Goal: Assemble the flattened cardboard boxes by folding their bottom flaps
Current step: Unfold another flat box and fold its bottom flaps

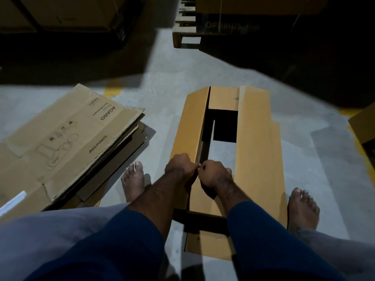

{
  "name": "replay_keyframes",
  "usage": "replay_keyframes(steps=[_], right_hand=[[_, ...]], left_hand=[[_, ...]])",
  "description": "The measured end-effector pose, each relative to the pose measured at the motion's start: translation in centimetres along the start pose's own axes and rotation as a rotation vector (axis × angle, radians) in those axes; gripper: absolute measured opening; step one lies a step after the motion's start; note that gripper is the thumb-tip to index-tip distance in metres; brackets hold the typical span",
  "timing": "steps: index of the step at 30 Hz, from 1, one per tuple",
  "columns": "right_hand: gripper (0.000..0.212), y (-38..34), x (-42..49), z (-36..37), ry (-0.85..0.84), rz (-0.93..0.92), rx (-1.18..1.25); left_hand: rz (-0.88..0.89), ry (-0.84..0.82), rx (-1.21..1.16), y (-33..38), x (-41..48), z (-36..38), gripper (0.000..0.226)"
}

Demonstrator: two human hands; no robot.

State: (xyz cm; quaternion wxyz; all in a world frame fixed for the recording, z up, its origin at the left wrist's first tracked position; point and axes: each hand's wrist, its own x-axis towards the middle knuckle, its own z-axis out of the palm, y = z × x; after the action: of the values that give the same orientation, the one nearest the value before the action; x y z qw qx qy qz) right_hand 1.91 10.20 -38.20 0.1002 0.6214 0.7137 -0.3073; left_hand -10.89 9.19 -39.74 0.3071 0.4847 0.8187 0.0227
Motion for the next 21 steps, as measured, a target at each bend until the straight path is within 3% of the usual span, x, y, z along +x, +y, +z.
replay_keyframes(steps=[7, 13, 16, 21], right_hand=[[0.058, 2.5, -3.2, 1.3, 0.029, -0.045, 0.168], [0.063, 1.7, -5.8, 0.5, 0.139, 0.036, 0.000], [0.064, 1.5, -6.9, -1.9, 0.227, 0.106, -0.073], [0.044, 6.7, -8.9, -5.2, 0.470, 0.110, -0.045]], left_hand=[[0.081, -0.051, 0.110, 2.3, -2.6, -0.6, 0.027], [0.103, 0.092, 0.175, 4.3, -3.5, -1.6, 0.039], [0.150, 0.154, 0.146, 6.2, -4.3, -2.4, 0.040], [0.262, 0.090, 0.118, 8.7, -5.1, -1.3, 0.032]])
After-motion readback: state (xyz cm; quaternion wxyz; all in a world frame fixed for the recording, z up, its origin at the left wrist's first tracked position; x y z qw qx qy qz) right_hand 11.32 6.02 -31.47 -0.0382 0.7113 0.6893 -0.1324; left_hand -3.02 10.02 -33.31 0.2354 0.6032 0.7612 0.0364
